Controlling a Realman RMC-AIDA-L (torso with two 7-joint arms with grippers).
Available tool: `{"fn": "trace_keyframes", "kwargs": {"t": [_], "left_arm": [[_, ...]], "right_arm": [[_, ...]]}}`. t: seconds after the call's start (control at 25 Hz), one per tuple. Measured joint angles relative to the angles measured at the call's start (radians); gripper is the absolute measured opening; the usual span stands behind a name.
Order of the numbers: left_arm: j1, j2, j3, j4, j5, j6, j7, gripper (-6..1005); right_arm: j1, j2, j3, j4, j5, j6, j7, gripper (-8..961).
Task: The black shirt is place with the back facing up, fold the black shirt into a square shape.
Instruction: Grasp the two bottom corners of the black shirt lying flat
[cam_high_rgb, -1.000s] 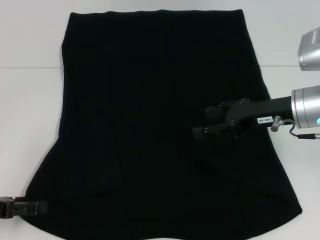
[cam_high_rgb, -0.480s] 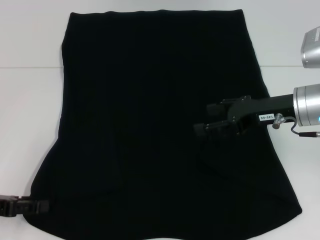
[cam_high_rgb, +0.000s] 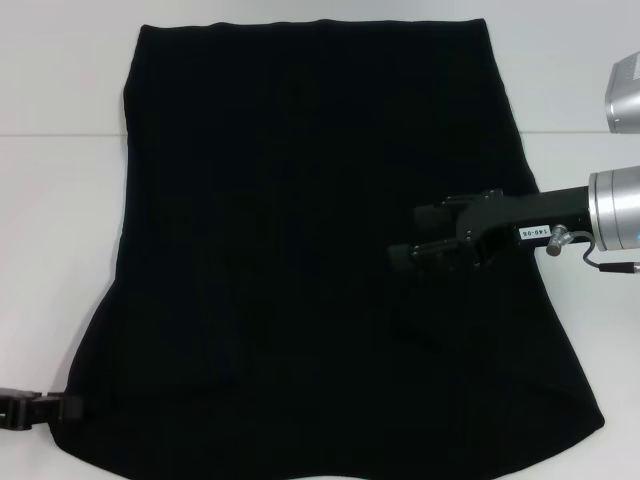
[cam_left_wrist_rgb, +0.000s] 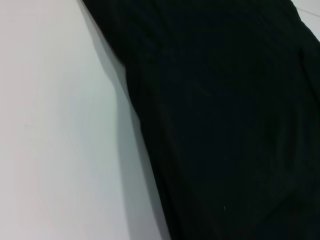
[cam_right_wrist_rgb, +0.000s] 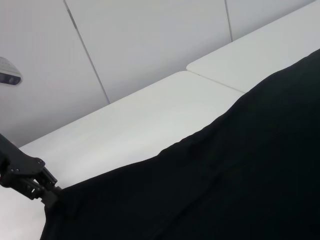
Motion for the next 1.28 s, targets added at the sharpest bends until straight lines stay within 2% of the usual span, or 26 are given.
{"fn": "trace_keyframes", "kwargs": {"t": [0.24,0.48,0.76,0.88,1.28], "left_arm": [[-0.005,0.0,0.001,-0.002,0.0,-0.002,0.0,178],[-0.013,0.0,0.0,-0.002,-0.003,0.0,0.0,-1],[-0.027,0.0,-0.002,-0.012,-0.033,0.012,0.004,-1],[-0.031,0.0,-0.002,-0.02,-0.037,0.013,0.004,-1],[-0.041,0.0,-0.001,-0.026,-0.039,0.021,0.002,-1]], "right_arm": [[-0.002,0.0,0.002,0.0,0.0,0.0,0.0,914],[-0.007,-0.001,0.001,0.0,0.0,0.003,0.0,914],[-0.013,-0.009,0.001,0.0,-0.007,0.005,0.042,915],[-0.029,-0.031,-0.005,0.0,-0.009,-0.001,0.114,915],[-0.145,-0.134,-0.002,-0.002,-0.099,-0.089,0.421,915]]}}
